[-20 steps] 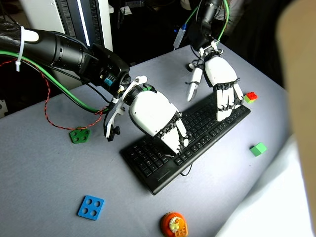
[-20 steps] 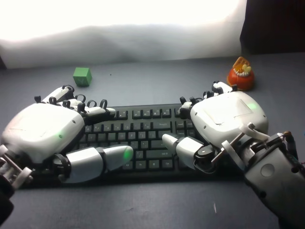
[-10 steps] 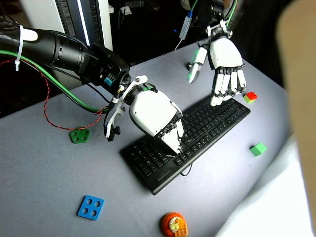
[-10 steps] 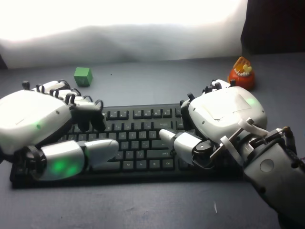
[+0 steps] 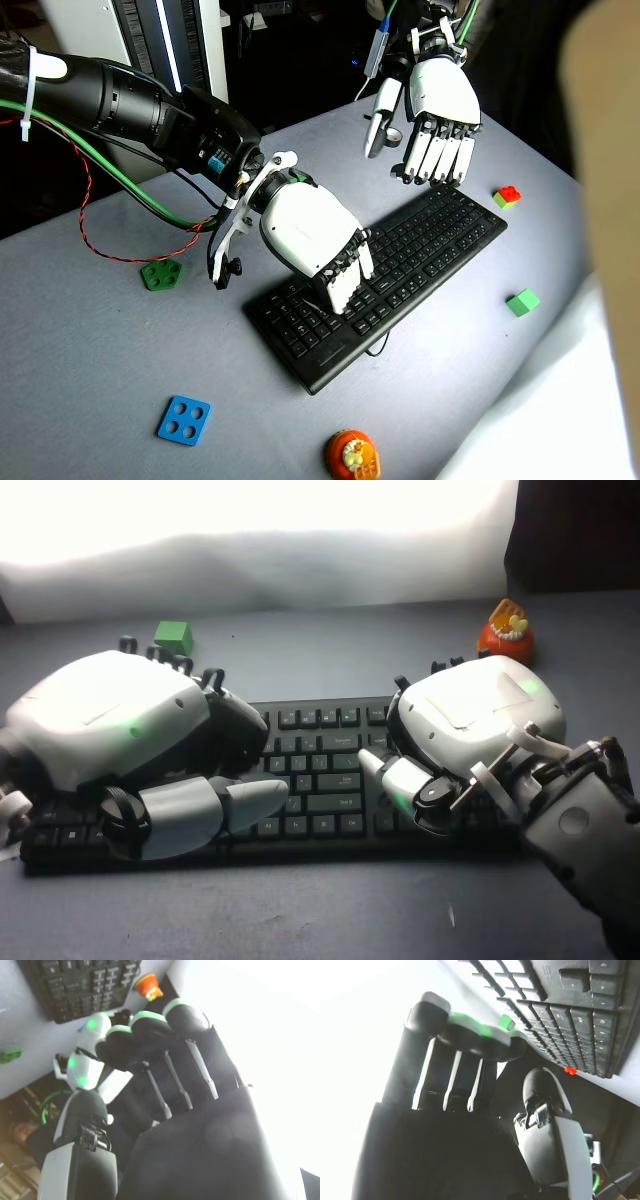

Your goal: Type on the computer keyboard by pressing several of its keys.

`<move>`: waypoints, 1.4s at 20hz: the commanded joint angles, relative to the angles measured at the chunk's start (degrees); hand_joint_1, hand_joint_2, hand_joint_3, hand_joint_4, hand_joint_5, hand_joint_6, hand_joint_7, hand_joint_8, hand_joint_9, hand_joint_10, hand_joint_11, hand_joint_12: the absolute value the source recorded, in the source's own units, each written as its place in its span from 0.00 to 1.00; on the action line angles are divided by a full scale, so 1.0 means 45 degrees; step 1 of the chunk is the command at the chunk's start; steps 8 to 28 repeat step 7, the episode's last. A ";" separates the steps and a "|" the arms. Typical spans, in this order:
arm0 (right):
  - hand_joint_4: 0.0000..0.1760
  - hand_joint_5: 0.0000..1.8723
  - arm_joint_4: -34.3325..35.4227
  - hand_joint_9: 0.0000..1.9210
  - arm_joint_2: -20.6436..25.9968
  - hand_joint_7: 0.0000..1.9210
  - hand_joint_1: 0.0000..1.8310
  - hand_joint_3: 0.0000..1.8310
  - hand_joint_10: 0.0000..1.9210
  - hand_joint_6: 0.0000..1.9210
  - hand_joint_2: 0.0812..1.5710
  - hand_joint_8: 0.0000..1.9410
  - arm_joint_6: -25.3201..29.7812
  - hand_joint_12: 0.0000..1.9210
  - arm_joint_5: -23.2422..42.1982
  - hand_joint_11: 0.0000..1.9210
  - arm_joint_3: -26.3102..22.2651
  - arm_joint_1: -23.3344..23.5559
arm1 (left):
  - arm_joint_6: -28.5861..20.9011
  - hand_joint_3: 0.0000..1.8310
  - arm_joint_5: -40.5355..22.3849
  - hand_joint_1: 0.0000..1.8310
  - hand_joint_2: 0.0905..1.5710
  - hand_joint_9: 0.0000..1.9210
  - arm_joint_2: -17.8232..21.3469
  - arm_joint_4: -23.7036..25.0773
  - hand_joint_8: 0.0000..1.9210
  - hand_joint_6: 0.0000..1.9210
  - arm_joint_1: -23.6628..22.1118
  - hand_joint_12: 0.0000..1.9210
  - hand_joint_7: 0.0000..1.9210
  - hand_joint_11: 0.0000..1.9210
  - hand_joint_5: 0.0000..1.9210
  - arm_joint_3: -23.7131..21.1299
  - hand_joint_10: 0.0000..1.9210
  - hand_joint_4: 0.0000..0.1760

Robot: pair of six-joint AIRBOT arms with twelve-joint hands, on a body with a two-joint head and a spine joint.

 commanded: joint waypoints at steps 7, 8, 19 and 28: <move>0.00 0.57 -0.4881 0.68 0.1361 0.64 0.37 0.01 1.00 1.00 0.90 1.00 0.1739 1.00 -0.2724 0.70 -0.0034 0.0780 | -0.0014 0.01 -0.1426 0.25 0.93 0.49 -0.0026 0.0170 0.87 0.84 -0.0304 1.00 0.52 0.45 0.48 0.0075 0.97 0.00; 0.00 0.57 -0.4881 0.68 0.1361 0.64 0.37 0.01 1.00 1.00 0.90 1.00 0.1739 1.00 -0.2724 0.70 -0.0034 0.0780 | -0.0014 0.01 -0.1426 0.25 0.93 0.49 -0.0026 0.0170 0.87 0.84 -0.0304 1.00 0.52 0.45 0.48 0.0075 0.97 0.00; 0.00 0.57 -0.4881 0.68 0.1361 0.64 0.37 0.01 1.00 1.00 0.90 1.00 0.1739 1.00 -0.2724 0.70 -0.0034 0.0780 | -0.0014 0.01 -0.1426 0.25 0.93 0.49 -0.0026 0.0170 0.87 0.84 -0.0304 1.00 0.52 0.45 0.48 0.0075 0.97 0.00; 0.00 0.57 -0.4881 0.68 0.1361 0.64 0.37 0.01 1.00 1.00 0.90 1.00 0.1739 1.00 -0.2724 0.70 -0.0034 0.0780 | -0.0014 0.01 -0.1426 0.25 0.93 0.49 -0.0026 0.0170 0.87 0.84 -0.0304 1.00 0.52 0.45 0.48 0.0075 0.97 0.00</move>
